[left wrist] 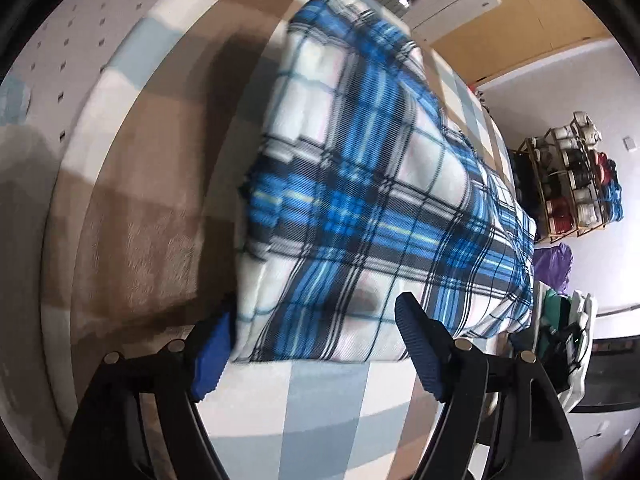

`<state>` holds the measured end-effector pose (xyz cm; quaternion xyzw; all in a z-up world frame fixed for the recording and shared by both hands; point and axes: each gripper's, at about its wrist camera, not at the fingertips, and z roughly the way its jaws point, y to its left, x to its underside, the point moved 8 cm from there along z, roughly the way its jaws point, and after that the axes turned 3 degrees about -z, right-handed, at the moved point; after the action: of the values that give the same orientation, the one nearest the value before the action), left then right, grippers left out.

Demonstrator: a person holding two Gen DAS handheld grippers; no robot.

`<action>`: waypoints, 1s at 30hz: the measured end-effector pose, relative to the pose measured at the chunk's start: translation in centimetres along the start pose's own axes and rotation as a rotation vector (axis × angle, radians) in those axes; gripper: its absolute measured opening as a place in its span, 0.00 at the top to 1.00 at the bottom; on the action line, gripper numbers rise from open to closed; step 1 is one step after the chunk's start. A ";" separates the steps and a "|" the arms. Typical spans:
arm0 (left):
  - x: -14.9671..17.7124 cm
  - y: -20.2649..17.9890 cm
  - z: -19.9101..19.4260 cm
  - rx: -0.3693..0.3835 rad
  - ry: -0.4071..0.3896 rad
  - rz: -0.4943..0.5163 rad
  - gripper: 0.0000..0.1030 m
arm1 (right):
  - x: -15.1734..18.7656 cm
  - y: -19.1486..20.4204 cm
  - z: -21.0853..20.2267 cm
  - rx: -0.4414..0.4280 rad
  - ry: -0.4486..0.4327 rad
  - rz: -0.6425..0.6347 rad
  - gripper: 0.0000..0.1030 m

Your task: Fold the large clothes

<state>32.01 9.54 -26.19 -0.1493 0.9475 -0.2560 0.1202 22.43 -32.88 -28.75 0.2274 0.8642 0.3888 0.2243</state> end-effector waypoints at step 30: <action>7.4 3.0 -5.5 -0.150 0.017 0.063 0.88 | 8.4 0.9 -6.2 0.397 -0.066 -0.503 0.66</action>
<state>22.77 11.94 -24.26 -0.1260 0.9692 -0.1816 0.1085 12.42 -31.18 -26.12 0.0587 0.9445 0.1372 0.2926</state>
